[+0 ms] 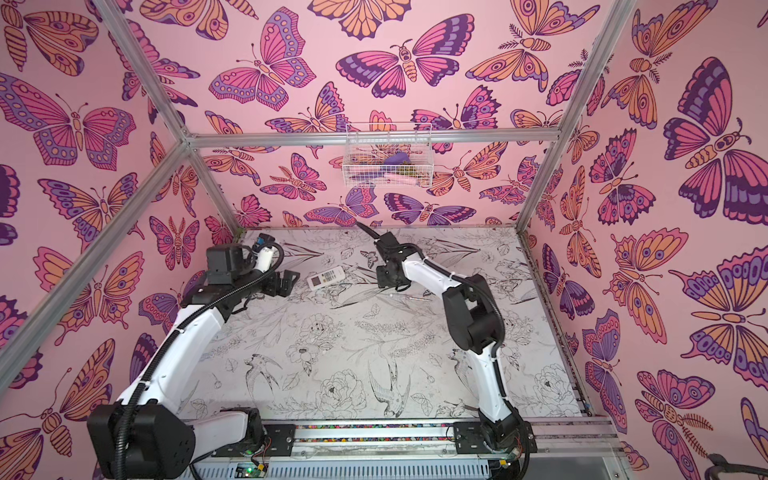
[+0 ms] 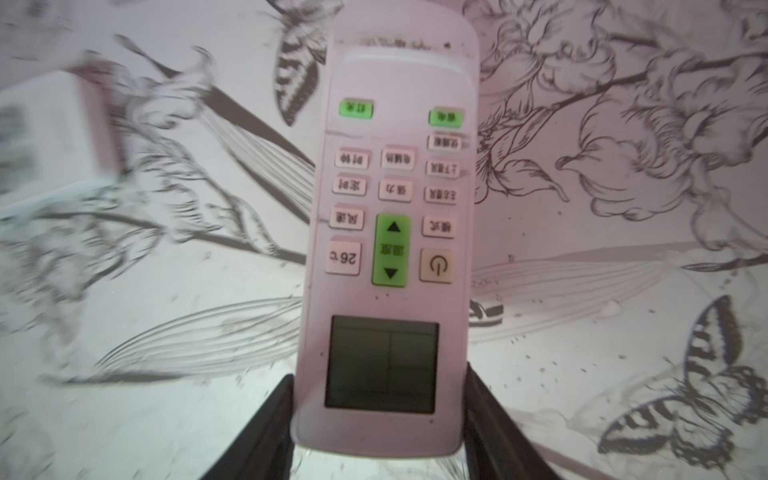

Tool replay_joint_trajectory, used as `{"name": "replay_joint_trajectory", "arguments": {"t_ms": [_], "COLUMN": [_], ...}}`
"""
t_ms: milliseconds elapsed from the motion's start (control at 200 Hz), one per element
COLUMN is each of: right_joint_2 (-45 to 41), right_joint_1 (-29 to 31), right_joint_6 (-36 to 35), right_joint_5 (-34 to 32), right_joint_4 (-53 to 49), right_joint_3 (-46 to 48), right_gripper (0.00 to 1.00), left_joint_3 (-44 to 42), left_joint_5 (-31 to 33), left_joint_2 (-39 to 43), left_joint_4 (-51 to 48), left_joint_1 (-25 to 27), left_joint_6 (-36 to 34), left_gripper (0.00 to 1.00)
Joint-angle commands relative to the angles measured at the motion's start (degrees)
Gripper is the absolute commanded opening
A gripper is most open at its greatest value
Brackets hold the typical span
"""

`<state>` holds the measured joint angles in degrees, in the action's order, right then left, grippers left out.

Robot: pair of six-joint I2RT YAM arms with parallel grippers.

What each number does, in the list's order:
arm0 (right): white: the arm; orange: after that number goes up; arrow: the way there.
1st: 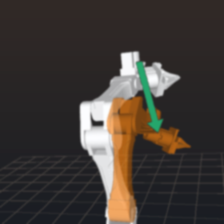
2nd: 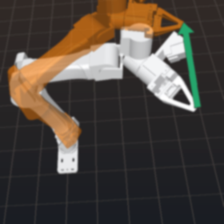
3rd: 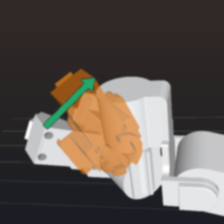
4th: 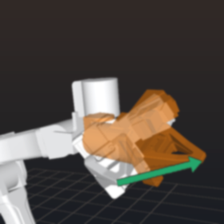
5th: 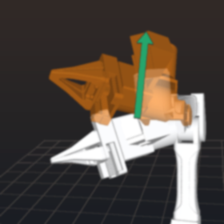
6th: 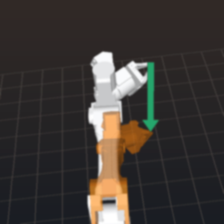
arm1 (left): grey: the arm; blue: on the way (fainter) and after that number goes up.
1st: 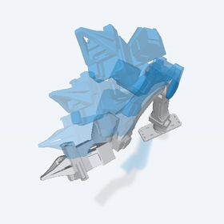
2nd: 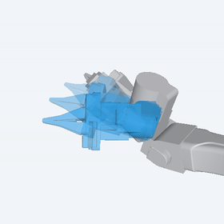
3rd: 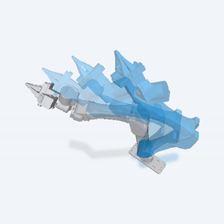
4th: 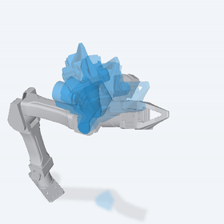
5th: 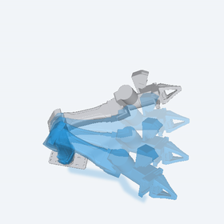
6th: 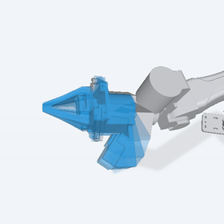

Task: Unload the batteries from the remote control
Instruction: 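Lift the remote with the right gripper while the left gripper reaches toward it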

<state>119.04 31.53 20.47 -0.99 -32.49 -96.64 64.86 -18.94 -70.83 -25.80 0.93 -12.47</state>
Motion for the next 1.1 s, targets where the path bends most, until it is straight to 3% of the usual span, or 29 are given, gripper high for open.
{"name": "replay_joint_trajectory", "arguments": {"t_ms": [0,170,406,616,792,1097], "right_joint_2": [-10.2,-22.58,-27.13,-24.73,-23.45,-20.72], "right_joint_1": [-1.86,-2.51,-0.11,5.33,8.1,10.28], "right_joint_6": [-2.97,5.28,17.4,17.9,17.88,17.68], "right_joint_5": [10.63,16.23,13.43,9.55,8.05,8.01], "right_joint_4": [11.12,31.77,47.28,48.89,49.25,49.1], "right_joint_3": [6.46,23.57,34.78,34.73,33.86,31.39], "right_gripper": [0.49,0.49,0.46,0.49,0.49,0.49], "left_joint_3": [5.27,8.68,3.96,5.16,5.51,8.4], "left_joint_5": [-4.19,-16.04,-26.14,-22.14,-20.5,-21.33], "left_joint_2": [-0.96,-4.72,-7.75,-13.16,-17.09,-21.35], "left_joint_4": [-6.58,-6.6,4.34,5.38,7.57,9.02], "left_joint_1": [0.65,2.04,7.76,13.81,14.87,16.74], "left_joint_6": [-1.13,14.26,34.11,37.05,43.83,45.07], "left_gripper": [0.99,0.99,0.99,0.96,0.9,0.78]}}
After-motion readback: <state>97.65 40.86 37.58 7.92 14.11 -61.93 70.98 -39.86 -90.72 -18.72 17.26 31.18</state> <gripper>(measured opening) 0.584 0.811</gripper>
